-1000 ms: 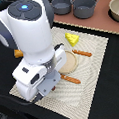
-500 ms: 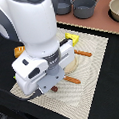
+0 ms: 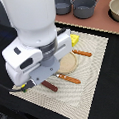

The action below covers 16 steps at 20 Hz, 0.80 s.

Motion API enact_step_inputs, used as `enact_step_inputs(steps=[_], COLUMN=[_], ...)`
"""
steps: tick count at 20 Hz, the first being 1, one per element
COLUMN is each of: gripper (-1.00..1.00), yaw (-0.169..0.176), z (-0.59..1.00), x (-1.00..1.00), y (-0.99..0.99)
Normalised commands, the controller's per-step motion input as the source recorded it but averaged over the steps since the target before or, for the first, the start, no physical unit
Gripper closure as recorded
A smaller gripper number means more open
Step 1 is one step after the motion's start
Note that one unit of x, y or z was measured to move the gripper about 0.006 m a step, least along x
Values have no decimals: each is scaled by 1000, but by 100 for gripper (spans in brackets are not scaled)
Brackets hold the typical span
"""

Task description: Interact with the objects in diverse but meaningful ways.

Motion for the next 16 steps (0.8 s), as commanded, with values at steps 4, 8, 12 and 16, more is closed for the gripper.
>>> enact_step_inputs(steps=[4,8,12,16], gripper=[-100,-100,-100,-100], yaw=[53,50,98,161], z=[-36,-19,-1,-28], x=[-903,-901,-779,-694], y=[409,445,474,349])
